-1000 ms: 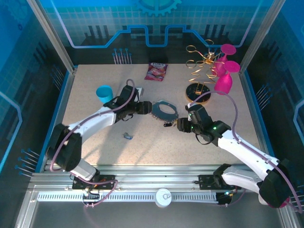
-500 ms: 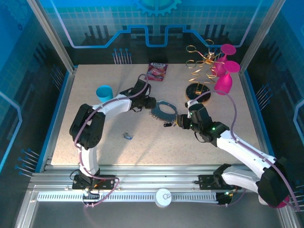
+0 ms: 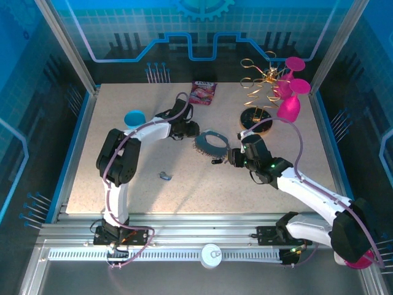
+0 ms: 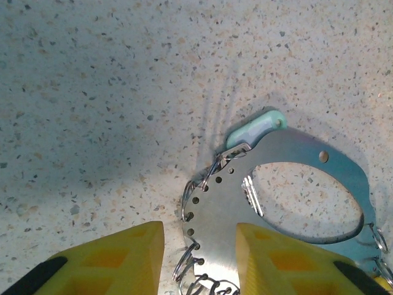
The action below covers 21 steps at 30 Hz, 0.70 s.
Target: Put the keys on the keyring
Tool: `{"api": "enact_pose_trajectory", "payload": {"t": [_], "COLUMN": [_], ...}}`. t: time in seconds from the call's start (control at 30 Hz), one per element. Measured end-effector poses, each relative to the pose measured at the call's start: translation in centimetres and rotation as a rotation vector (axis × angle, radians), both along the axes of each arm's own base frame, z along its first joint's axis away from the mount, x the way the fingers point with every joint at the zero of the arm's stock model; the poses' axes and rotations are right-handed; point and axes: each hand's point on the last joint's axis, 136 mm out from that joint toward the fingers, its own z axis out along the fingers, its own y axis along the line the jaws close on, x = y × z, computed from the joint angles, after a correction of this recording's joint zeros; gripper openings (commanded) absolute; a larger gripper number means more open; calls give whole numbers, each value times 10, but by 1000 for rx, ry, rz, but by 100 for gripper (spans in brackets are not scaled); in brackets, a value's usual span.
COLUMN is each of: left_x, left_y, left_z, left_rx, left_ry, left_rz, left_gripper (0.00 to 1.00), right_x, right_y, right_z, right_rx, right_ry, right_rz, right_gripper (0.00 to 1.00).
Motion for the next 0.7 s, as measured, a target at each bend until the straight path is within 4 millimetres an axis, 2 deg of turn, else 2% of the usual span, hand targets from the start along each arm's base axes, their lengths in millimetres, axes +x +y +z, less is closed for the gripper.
{"api": "enact_pose_trajectory", "payload": {"t": [0.13,0.23,0.5,0.7], "left_x": [2,1,1,-13], "left_y": [-1,-2,-1,-4], "left_z": [-2,2,15,10], "left_rx": [0,-4,11,37], "left_ry": [34,51,105,151], "left_rz": [10,16,52,59], "left_gripper": [31,34,35,36], "right_x": [0,0,-2,-4], "right_y": [0,0,-1,-3], "right_z": [0,1,10,12], "right_rx": [0,2,17,24], "right_ry": [0,-4,-26,-30], "right_rz": [0,0,0,-3], "right_gripper": [41,41,41,40]}}
